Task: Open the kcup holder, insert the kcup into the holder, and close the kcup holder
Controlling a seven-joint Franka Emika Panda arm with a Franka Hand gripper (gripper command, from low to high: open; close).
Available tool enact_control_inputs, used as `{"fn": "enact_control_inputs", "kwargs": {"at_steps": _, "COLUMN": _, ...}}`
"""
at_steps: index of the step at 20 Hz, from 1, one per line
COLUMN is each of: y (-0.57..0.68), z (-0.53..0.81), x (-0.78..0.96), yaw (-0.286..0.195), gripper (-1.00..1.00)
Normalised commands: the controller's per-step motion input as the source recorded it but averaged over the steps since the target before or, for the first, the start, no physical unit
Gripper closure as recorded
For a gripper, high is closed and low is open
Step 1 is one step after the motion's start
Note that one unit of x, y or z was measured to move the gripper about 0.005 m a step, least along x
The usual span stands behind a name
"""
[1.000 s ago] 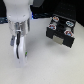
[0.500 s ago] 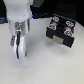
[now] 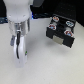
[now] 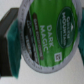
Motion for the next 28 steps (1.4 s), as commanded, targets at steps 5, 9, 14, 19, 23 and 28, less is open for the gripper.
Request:
{"fn": "enact_control_inputs", "kwargs": {"at_steps": 5, "y": 0.33, "z": 0.80, "x": 0.04, "yaw": -0.035, "gripper": 1.00}}
{"fn": "enact_control_inputs", "kwargs": {"at_steps": 9, "y": 0.44, "z": 0.90, "x": 0.11, "yaw": -0.006, "gripper": 1.00}}
{"fn": "enact_control_inputs", "kwargs": {"at_steps": 14, "y": 0.56, "z": 0.84, "x": 0.12, "yaw": 0.007, "gripper": 1.00}}
{"fn": "enact_control_inputs", "kwargs": {"at_steps": 19, "y": 0.63, "z": 0.71, "x": 0.09, "yaw": 0.012, "gripper": 1.00}}
{"fn": "enact_control_inputs", "kwargs": {"at_steps": 23, "y": 0.64, "z": 0.53, "x": 0.08, "yaw": 0.015, "gripper": 1.00}}
{"fn": "enact_control_inputs", "kwargs": {"at_steps": 28, "y": 0.66, "z": 0.46, "x": 0.07, "yaw": 0.010, "gripper": 1.00}}
